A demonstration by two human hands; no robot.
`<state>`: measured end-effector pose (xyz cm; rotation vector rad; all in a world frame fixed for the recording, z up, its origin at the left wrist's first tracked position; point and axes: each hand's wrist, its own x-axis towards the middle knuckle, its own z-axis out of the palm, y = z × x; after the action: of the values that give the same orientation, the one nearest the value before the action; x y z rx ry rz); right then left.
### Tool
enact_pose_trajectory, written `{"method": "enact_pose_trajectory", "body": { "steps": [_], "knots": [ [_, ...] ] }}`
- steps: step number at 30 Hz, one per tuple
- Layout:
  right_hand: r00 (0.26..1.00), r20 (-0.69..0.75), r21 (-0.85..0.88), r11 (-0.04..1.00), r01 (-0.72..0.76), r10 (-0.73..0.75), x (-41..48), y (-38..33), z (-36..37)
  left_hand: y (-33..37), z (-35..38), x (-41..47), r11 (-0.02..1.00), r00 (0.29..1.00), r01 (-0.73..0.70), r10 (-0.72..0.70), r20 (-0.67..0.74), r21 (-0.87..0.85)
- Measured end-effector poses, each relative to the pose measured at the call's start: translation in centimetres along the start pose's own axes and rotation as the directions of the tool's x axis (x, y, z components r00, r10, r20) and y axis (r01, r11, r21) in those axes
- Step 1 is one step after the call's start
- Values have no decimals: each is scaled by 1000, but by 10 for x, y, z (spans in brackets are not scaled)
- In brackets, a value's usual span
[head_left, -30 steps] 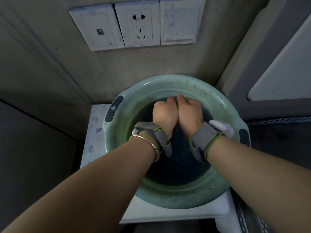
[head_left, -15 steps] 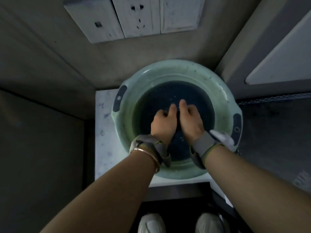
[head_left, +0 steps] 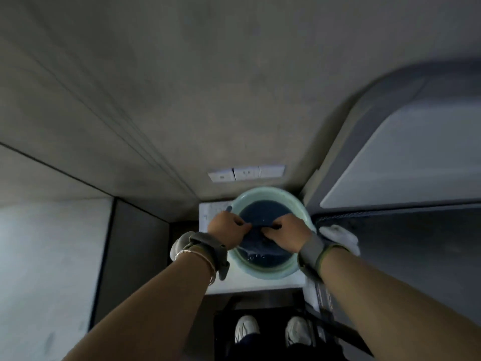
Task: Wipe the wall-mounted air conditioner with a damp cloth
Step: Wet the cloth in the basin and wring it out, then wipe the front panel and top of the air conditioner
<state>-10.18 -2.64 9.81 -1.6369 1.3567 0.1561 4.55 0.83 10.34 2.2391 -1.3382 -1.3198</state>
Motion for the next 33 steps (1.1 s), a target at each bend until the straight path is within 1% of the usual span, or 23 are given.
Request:
{"method": "enact_pose_trajectory", "body": {
  "steps": [1,3,5,6,8,10,13,14,16,18,20,21,22,23,24,25,26,27,29,31,32,33],
  "knots": [
    [1000,7,-56,998,-2,3,-8,-12,-9,10,-11,-6,999,1000,-16,17,-17,28],
    [999,-39,-105,994,17,-21,-40,-56,-50,45,-57,-34,997,994,-71,74,-81,39],
    [989,-98,-37,994,107,-110,-71,-99,-92,83,-100,-63,989,971,-148,143,-192,-12],
    [979,-127,-7,987,159,-158,-88,-121,-115,103,-122,-80,978,954,-189,160,-252,-94],
    [962,-169,24,975,221,-214,-124,-165,-159,144,-168,-115,914,917,-272,152,-370,-300],
    [958,-159,114,959,258,-239,-148,-195,-195,179,-205,-140,851,911,-306,131,-392,-427],
    [961,-109,333,901,277,-255,-176,-225,-238,225,-246,-167,794,896,-362,153,-416,-489],
    [955,-125,371,880,296,-268,-185,-232,-249,239,-256,-177,774,885,-390,165,-435,-500],
    [926,-247,352,864,359,-284,-195,-245,-268,261,-269,-188,749,866,-425,173,-470,-508],
    [866,-412,211,895,394,-284,-211,-259,-289,283,-282,-201,724,839,-468,184,-513,-506],
    [809,-509,10,938,347,-294,-228,-267,-309,305,-293,-216,685,807,-516,188,-560,-514],
    [793,-528,-79,948,309,-303,-239,-270,-321,318,-298,-225,661,791,-540,187,-582,-522],
    [794,-524,-111,949,294,-307,-249,-272,-331,328,-303,-232,639,783,-554,182,-595,-534],
    [805,-507,-95,949,301,-306,-260,-274,-342,339,-307,-238,614,780,-568,188,-597,-548],
    [815,-491,-21,940,341,-307,-270,-274,-352,349,-311,-245,597,777,-583,210,-594,-551],
    [814,-485,96,906,412,-319,-280,-275,-361,358,-314,-253,589,769,-599,236,-593,-542],
    [803,-494,242,835,494,-332,-289,-277,-371,367,-317,-260,589,758,-616,261,-598,-524],
    [791,-509,394,726,564,-339,-300,-279,-381,375,-320,-268,587,745,-632,279,-606,-507],
    [771,-509,625,452,637,-382,-321,-287,-398,387,-324,-281,601,726,-650,309,-615,-465],
    [730,-495,740,211,638,-472,-340,-299,-409,399,-326,-296,657,711,-650,347,-612,-382],
    [703,-504,761,126,636,-501,-351,-306,-412,406,-328,-305,691,698,-648,369,-614,-321],
    [671,-522,756,78,649,-527,-361,-314,-414,413,-330,-313,716,680,-648,390,-622,-260]
  ]
}}
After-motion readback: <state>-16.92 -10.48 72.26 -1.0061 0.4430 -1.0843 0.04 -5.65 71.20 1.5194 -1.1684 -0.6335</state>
